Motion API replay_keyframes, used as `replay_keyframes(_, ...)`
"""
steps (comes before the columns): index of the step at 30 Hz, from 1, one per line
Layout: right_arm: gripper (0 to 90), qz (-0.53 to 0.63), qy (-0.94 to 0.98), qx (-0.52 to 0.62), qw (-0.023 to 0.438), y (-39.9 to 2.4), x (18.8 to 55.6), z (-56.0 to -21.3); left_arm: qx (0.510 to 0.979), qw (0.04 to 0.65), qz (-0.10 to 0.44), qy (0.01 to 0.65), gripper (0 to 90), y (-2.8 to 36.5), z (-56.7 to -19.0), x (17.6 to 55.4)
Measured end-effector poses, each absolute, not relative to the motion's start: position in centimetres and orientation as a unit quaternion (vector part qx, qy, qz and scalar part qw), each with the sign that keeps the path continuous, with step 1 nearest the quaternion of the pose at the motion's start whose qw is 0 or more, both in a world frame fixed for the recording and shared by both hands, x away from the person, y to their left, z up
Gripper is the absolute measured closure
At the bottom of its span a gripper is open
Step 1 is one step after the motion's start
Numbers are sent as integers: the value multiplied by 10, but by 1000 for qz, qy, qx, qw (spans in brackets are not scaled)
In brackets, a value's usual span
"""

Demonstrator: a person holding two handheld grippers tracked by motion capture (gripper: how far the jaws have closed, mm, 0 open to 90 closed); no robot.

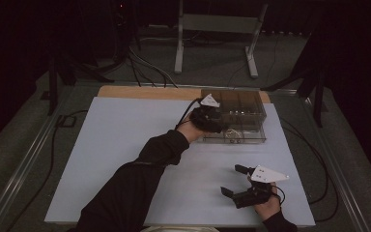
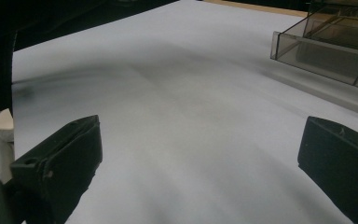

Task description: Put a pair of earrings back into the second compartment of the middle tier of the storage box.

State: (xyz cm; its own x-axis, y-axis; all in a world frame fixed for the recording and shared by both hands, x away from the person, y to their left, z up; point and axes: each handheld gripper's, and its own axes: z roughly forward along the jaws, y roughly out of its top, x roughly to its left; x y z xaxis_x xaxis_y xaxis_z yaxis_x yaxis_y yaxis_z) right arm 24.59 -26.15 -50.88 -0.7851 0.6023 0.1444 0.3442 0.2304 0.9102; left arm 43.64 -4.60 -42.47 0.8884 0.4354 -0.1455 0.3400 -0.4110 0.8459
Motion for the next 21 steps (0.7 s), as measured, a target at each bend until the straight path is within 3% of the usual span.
replay_keyframes(8, 0, 542, 774, 306, 120, -262, 247, -509, 831, 506, 37, 228, 264, -18, -417, 429)
replay_keyframes(17, 0, 541, 778, 296, 119, -255, 250, -507, 824, 523, -4, 217, 42, 13, -414, 418)
replay_keyframes(21, 0, 541, 780, 292, 116, -253, 252, -507, 823, 527, 0, 212, 18, 30, -410, 410)
